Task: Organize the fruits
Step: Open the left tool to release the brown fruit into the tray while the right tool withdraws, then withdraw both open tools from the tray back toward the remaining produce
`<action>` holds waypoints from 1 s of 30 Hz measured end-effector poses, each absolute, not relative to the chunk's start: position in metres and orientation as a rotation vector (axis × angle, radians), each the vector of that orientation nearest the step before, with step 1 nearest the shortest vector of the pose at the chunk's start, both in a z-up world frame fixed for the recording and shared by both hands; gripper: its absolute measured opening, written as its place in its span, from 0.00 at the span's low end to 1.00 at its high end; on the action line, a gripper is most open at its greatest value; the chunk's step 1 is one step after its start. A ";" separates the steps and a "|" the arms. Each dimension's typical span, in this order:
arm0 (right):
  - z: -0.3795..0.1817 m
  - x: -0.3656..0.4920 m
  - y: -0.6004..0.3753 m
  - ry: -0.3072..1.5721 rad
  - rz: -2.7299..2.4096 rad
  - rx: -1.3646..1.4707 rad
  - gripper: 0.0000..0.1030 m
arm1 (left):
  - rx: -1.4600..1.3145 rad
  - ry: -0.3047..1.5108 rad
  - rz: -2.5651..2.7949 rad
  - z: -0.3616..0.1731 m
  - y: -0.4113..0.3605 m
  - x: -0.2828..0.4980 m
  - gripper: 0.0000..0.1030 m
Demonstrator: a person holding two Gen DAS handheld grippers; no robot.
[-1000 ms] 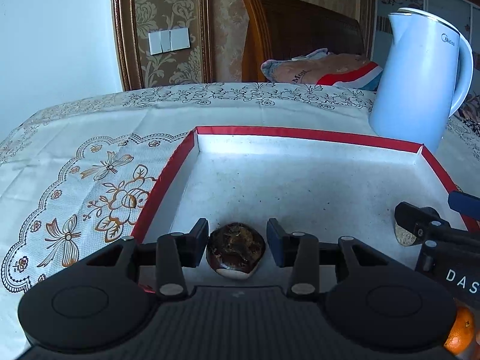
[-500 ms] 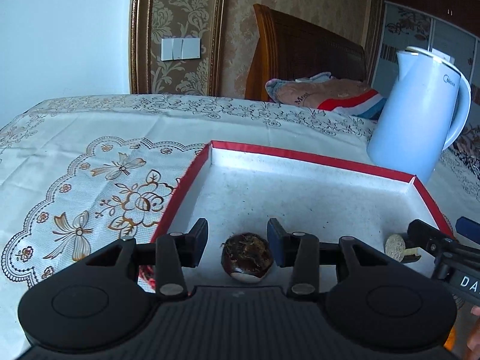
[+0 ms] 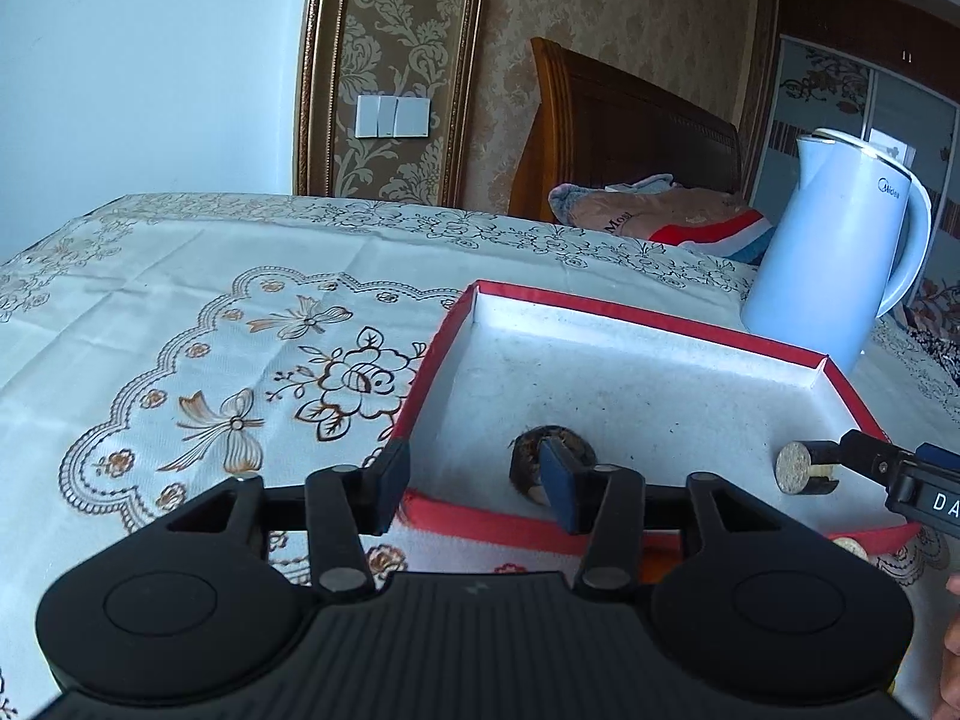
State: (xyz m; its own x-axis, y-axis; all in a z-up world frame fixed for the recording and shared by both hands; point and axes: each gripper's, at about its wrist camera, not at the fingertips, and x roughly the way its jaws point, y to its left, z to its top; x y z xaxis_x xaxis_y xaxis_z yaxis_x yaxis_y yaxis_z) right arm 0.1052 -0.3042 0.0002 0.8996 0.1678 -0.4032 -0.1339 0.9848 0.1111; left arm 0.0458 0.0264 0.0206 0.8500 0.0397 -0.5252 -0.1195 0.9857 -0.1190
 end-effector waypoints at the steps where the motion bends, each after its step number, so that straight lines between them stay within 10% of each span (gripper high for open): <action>1: 0.000 0.104 -0.304 0.422 0.155 0.082 0.89 | -0.149 0.545 0.086 0.020 0.027 0.043 0.52; 30: -0.008 0.061 -0.327 0.430 0.154 0.148 0.94 | -0.115 0.504 0.048 0.007 0.031 -0.027 0.63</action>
